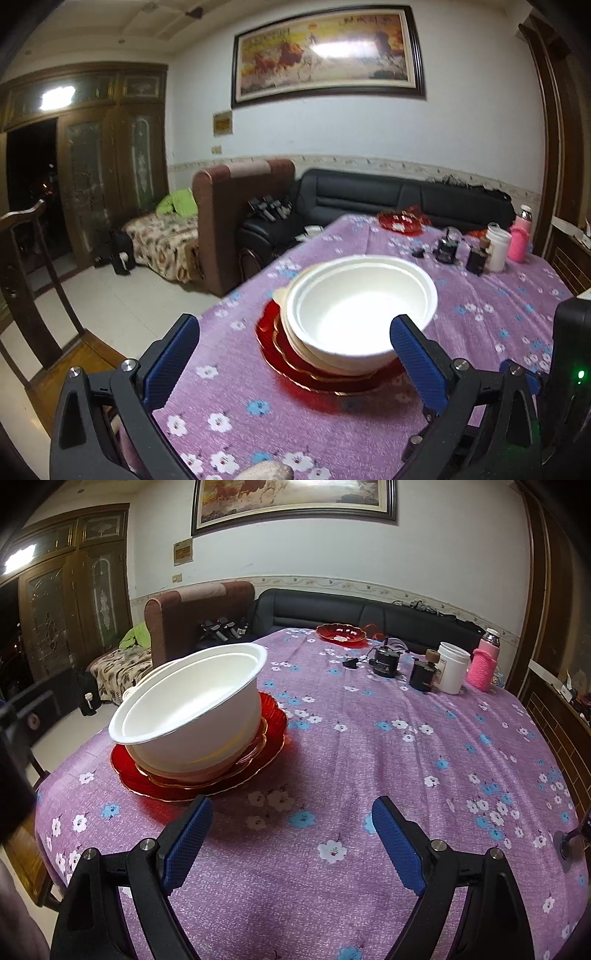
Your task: Organize plates and bowls
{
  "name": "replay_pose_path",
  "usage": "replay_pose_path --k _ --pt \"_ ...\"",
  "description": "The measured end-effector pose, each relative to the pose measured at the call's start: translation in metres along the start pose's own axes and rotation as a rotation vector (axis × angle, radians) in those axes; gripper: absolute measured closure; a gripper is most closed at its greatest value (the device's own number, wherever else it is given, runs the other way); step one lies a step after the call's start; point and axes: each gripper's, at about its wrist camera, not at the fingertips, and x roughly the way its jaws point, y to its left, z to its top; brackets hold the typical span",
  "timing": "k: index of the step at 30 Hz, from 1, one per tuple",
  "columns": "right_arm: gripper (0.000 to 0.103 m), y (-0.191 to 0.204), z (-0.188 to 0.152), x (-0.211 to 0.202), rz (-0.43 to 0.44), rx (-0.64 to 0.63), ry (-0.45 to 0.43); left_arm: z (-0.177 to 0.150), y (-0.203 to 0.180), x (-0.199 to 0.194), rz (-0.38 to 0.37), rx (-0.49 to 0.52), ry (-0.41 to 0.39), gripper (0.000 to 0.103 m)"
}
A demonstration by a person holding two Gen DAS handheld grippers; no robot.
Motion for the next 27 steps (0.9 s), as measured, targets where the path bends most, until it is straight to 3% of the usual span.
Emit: replay_pose_path --k 14,27 --pt "0.012 0.014 -0.003 0.014 0.016 -0.030 0.041 -0.014 0.010 0.043 -0.118 -0.063 0.212 0.000" --pt "0.012 0.028 -0.004 0.018 0.036 -0.069 0.046 -0.015 0.014 0.050 -0.134 -0.054 0.252 0.000"
